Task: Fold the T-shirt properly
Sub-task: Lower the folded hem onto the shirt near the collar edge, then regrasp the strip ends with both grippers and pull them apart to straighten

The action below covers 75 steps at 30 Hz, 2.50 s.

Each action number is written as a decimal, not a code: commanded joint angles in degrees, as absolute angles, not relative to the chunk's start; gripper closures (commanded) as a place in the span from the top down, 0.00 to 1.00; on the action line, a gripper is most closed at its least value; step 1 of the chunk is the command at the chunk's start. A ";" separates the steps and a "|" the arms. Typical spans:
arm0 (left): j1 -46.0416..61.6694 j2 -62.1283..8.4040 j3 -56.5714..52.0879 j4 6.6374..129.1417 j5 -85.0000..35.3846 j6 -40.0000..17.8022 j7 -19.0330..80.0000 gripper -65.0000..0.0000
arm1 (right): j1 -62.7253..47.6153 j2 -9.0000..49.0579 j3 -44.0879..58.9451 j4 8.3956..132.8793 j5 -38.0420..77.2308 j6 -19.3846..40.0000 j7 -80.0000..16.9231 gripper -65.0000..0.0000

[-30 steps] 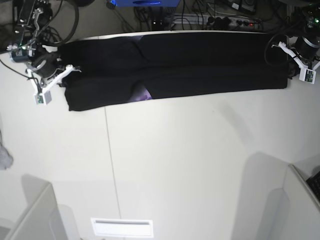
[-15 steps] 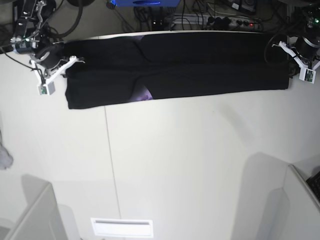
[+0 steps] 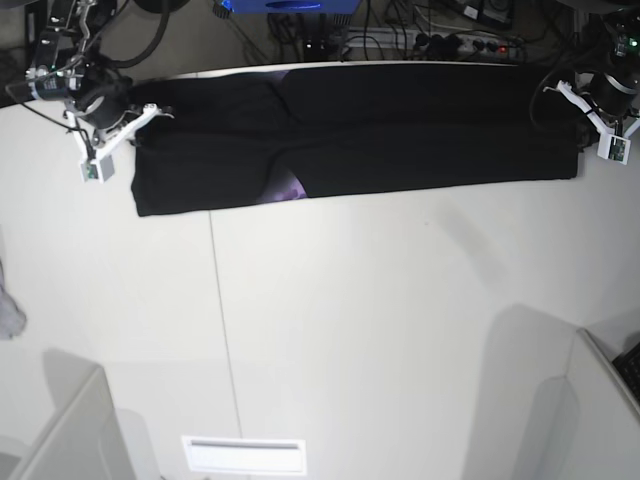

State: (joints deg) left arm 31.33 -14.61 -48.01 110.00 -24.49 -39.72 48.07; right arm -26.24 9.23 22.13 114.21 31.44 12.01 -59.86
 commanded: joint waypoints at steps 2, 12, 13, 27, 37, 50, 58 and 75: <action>31.60 -15.52 -48.48 110.73 -24.92 -40.00 47.16 0.00 | -26.07 9.71 22.55 115.12 31.87 12.18 -59.38 0.00; 31.16 -15.52 -48.92 108.62 -24.92 -40.00 46.90 0.68 | -26.42 9.45 22.64 115.12 32.22 12.18 -59.12 0.41; 31.16 -15.52 -48.92 108.44 -25.01 -40.00 46.90 0.74 | -26.42 9.45 22.64 115.12 32.22 12.18 -59.12 0.40; 29.05 -14.29 -48.48 107.65 -25.19 -40.00 46.81 0.30 | -28.00 6.55 28.97 115.30 32.22 24.04 -47.78 0.28; 22.55 -12.26 -48.31 93.67 -24.92 -40.00 46.73 0.00 | -25.45 5.32 25.98 110.37 31.69 29.85 -47.78 0.00; 14.46 -10.07 -47.43 81.63 -6.90 -40.00 41.98 0.00 | -17.71 6.20 22.20 93.76 21.76 30.02 -45.93 0.00; 7.25 -10.15 -45.05 76.00 -5.58 -40.00 42.24 0.00 | -11.38 6.55 22.55 88.22 21.32 29.85 -45.58 0.00; 5.58 -9.98 -49.89 98.77 -14.20 -38.90 53.32 0.00 | -6.64 4.88 22.02 104.31 21.58 30.37 -53.93 0.00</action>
State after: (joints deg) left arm 5.65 -9.30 -49.84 98.19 -14.24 -38.79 53.89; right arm -7.07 4.49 21.89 103.55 20.64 30.00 -54.72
